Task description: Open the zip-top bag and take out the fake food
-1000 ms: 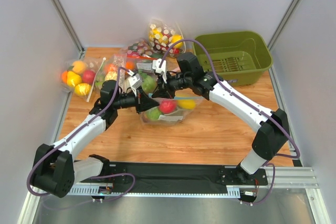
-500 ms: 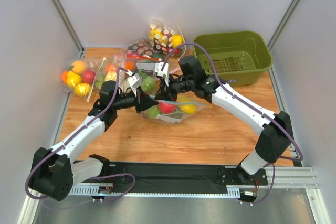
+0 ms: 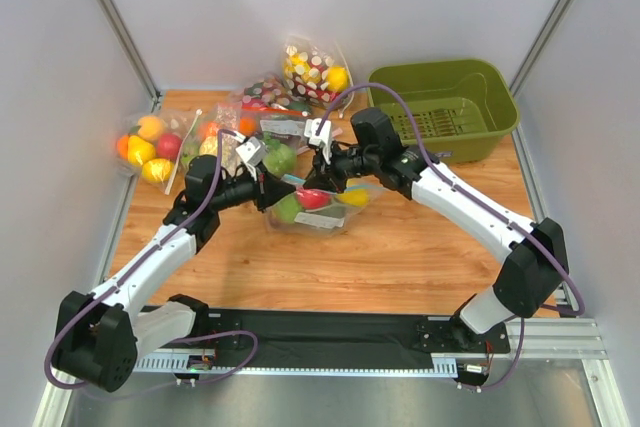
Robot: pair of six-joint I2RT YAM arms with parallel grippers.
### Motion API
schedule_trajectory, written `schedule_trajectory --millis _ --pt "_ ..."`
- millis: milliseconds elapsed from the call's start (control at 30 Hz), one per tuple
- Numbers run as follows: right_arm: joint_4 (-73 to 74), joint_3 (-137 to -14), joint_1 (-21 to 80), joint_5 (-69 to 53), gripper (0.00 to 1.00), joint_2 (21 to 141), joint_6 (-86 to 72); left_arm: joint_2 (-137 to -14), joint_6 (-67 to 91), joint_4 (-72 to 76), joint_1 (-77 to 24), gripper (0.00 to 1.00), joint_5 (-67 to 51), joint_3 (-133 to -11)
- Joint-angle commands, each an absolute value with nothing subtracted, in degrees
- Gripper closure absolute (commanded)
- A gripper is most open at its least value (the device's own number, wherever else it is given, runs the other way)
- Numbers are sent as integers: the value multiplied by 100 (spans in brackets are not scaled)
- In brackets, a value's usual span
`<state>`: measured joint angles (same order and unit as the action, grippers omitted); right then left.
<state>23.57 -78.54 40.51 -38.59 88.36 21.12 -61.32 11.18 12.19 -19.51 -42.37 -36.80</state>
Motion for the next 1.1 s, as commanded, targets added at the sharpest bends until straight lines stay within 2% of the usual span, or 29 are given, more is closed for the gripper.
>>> schedule_trajectory --millis 0,667,1067 --pt "2681 -7770 3876 -3612 100 8675 2206 -5959 1072 1345 -1749 100 -3640 -3814" --pt "2663 -7849 3235 -3419 100 8789 1969 -5941 1345 976 -1222 100 -2022 -3823" --pt "2812 -7875 3234 -3155 100 8816 1934 -6047 1450 457 -958 100 -907 -4034"
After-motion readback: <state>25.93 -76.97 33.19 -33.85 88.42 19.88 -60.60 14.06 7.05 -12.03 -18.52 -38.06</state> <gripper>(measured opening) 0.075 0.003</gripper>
